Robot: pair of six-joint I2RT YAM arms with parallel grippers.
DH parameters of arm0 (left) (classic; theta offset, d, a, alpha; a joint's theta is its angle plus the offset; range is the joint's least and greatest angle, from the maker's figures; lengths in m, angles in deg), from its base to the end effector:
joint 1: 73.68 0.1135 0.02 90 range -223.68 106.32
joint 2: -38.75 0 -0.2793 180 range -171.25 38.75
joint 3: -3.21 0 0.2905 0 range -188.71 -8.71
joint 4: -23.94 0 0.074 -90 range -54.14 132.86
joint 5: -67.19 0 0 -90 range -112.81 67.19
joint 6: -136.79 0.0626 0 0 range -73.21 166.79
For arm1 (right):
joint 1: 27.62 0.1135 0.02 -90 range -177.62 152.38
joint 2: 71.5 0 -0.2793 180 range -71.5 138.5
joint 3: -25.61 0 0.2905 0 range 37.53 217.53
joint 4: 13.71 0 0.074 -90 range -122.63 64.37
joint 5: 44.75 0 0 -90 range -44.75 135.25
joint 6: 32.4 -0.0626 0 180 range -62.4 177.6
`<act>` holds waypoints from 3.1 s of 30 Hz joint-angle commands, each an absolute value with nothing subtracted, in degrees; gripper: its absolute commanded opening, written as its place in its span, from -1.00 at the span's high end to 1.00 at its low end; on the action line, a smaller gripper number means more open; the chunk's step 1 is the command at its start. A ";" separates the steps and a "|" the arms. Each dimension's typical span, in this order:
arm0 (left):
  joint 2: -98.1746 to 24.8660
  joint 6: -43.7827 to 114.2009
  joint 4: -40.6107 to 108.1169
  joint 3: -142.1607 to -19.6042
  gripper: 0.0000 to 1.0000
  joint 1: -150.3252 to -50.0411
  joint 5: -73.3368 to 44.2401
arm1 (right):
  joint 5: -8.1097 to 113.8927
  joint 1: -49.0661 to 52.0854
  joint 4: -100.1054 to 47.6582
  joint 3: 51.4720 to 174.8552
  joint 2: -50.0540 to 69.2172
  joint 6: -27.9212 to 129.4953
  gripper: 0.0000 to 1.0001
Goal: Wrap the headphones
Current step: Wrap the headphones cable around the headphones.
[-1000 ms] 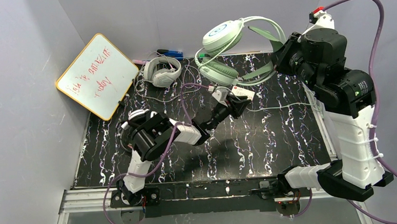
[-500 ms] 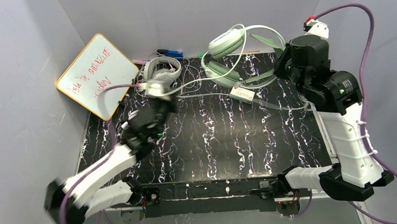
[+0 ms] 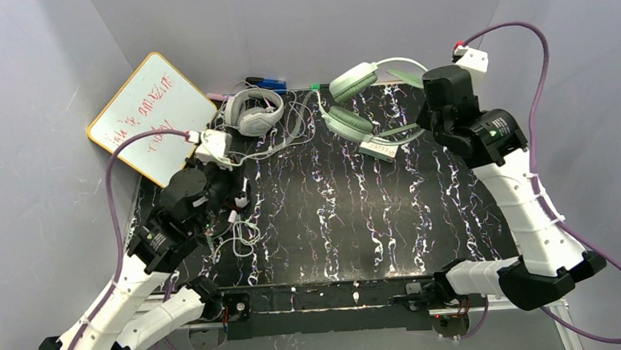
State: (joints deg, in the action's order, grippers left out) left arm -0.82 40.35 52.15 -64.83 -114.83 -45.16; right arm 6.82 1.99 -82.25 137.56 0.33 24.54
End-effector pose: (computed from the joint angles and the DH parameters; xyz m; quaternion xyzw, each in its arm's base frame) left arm 0.1602 -0.1084 0.4305 0.0754 0.7016 -0.1554 0.6913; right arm 0.2481 0.0962 0.5075 0.1928 0.8058 0.0099 0.5599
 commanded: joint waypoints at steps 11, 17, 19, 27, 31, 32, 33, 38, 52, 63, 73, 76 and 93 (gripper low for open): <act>-14.58 40.38 67.77 -88.04 1.00 -114.97 -43.25 | 8.82 1.71 -67.44 126.82 -4.97 23.19 0.97; -23.58 32.04 73.99 -88.24 1.00 -114.98 -40.84 | 28.70 1.74 -59.85 124.91 -10.24 30.85 0.97; -25.70 31.82 74.30 -87.04 1.00 -114.91 -39.75 | 34.36 1.74 -60.29 125.50 -10.90 31.57 0.97; -32.04 35.42 69.10 -84.04 1.00 -110.38 -36.67 | 69.92 1.74 -58.22 120.62 -15.04 37.39 0.97; -35.22 37.90 65.69 -85.60 1.00 -106.44 -33.73 | 84.32 1.70 -57.65 116.33 -16.27 39.07 0.97; -36.36 38.62 65.05 -86.59 1.00 -105.58 -32.77 | 87.67 1.73 -58.15 115.53 -16.22 39.52 0.97; -37.59 39.29 64.56 -87.87 1.00 -104.91 -31.91 | 90.91 1.68 -58.52 114.76 -16.21 39.94 0.97; -47.02 41.62 64.50 -97.65 1.00 -102.28 -28.90 | 96.12 1.91 -58.72 109.78 -19.05 41.91 0.97; -66.96 42.04 62.25 -108.58 1.00 -102.08 -9.70 | 85.37 12.56 -66.41 111.71 -14.33 46.92 0.97; -75.87 41.45 66.30 -117.83 1.00 -102.60 -15.19 | 41.33 38.73 -77.66 115.10 0.38 42.51 0.97; -79.11 41.69 73.08 -137.75 1.00 -102.47 -26.73 | 16.72 40.50 -80.91 107.21 5.36 27.43 0.97; -77.91 41.69 73.25 -138.85 1.00 -102.42 -26.86 | 12.46 40.41 -80.79 105.05 6.04 24.09 0.97; -66.16 42.83 75.38 -135.44 1.00 -102.42 -19.12 | 10.66 18.31 -74.47 101.96 10.48 20.43 0.97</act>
State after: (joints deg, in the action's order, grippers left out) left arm -74.28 42.01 74.18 -135.56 -102.66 -22.82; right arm 14.36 21.68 -77.31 99.22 11.11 22.18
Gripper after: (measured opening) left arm 0.022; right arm 0.171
